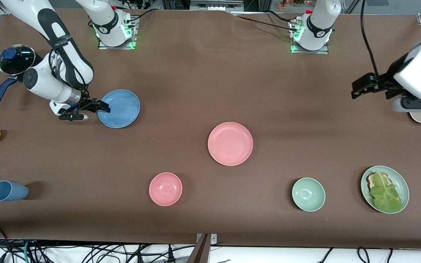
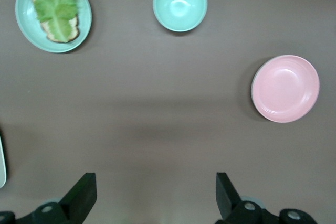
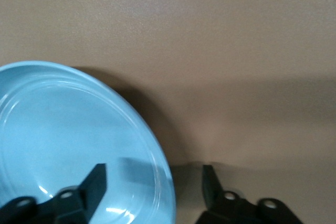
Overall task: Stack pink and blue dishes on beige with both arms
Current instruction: 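Grasp the blue plate rim with the right gripper while the left retracts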
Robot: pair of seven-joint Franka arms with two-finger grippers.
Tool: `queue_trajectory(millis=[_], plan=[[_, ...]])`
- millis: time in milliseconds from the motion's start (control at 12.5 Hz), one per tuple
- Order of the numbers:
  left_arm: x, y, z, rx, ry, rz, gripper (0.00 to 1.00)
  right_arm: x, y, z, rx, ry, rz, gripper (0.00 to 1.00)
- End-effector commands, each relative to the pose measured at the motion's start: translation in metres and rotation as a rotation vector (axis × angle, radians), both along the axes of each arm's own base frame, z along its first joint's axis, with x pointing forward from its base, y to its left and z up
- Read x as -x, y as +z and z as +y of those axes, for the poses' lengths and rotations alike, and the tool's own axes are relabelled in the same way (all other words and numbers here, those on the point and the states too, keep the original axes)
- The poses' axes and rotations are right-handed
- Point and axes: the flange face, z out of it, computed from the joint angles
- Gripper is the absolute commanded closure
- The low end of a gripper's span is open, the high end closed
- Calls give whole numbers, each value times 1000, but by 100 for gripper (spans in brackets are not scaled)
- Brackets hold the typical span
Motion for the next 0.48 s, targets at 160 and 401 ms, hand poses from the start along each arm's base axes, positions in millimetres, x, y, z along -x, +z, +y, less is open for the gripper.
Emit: queue_trajectory(millis=[160, 401], plan=[[-10, -5, 51, -8, 81, -40, 0, -1, 0, 1, -20, 10, -11, 100], [0, -15, 50, -5, 77, 32, 0, -6, 6, 2, -30, 14, -11, 100]])
